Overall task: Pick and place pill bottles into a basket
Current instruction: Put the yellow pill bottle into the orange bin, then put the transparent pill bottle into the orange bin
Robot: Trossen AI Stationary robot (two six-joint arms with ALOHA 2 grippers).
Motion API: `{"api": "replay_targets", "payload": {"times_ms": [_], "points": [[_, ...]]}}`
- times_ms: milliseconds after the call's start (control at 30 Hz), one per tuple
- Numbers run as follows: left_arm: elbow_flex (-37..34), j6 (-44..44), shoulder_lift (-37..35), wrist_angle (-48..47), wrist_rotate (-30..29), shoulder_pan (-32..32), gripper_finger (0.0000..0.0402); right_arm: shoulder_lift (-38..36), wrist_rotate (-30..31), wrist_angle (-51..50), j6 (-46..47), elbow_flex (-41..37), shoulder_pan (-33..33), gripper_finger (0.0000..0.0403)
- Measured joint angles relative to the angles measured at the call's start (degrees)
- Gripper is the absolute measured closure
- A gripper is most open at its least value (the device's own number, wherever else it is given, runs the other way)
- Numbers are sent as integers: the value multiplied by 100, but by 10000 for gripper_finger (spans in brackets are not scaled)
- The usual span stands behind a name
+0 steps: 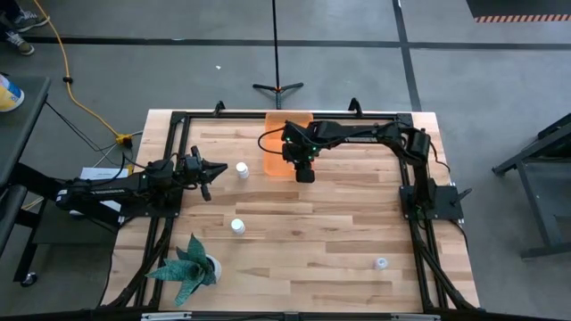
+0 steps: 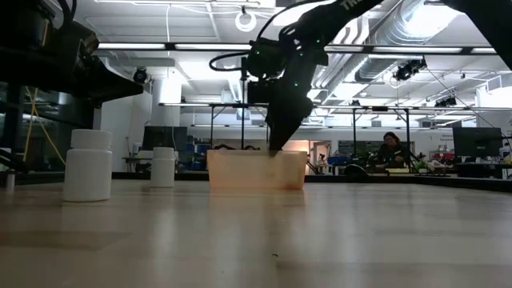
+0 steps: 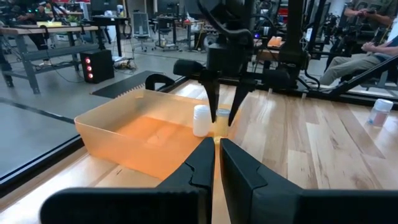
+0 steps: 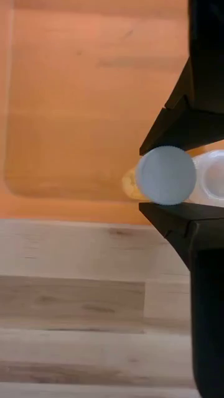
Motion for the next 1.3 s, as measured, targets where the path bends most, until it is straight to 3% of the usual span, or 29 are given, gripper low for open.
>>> {"api": "replay_targets", "payload": {"times_ms": [500, 967, 1167, 1300], "points": [[1, 2, 0, 0, -15, 0, 339, 0, -210, -199, 228, 0, -35, 283], [1, 1, -1, -2, -15, 0, 339, -25, 262, -154, 335, 37, -59, 220], [1, 1, -1, -3, -15, 0, 339, -63, 22, -743, 358, 879, -105, 197], [2, 2, -1, -4, -15, 0, 339, -63, -14, -2000, 760, 1894, -76, 190]]}}
